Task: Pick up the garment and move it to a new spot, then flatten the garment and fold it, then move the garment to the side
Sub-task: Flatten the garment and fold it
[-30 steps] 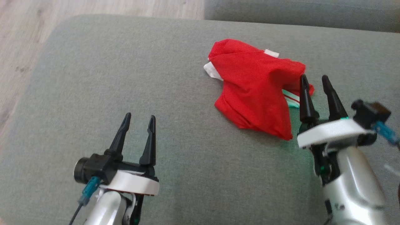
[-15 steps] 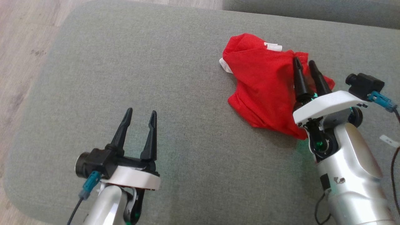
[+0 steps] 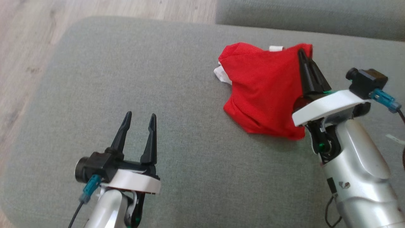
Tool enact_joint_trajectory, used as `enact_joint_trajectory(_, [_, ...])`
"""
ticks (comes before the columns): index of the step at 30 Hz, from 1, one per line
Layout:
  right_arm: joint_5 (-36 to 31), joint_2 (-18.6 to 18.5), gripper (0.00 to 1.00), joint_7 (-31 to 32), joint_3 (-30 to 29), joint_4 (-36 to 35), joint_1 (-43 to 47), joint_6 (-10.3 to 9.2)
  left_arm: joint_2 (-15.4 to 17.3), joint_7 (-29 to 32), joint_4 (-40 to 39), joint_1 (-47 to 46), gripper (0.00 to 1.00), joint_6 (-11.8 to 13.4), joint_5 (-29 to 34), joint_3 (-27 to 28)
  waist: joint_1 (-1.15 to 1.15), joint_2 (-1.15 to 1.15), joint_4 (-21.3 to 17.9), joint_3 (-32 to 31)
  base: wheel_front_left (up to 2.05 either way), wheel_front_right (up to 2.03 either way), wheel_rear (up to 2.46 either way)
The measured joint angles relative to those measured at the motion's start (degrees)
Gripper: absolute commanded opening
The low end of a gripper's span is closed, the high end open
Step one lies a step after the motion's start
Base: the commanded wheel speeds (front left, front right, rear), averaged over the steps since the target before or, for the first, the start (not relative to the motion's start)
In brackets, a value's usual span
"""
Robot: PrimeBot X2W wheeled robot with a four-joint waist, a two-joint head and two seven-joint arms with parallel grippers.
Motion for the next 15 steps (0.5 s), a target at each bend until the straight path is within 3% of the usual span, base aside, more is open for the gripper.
enact_joint_trajectory(8, [-2.0, 0.5, 0.0, 5.2, 5.6, -5.2, -2.3, 0.0, -0.2, 0.0, 0.2, 2.0, 1.0, -0.4, 0.5, 0.5, -0.01, 0.0, 0.3, -4.3, 0.0, 0.0, 0.0])
enact_joint_trajectory(15, [-0.4, 2.9, 0.0, 6.0, 13.3, -4.6, -17.0, 0.01, -0.2, 0.0, 0.6, 4.9, 1.0, -0.3, 0.5, 0.6, -0.01, 0.0, 3.3, -8.0, 0.0, 0.0, 0.0])
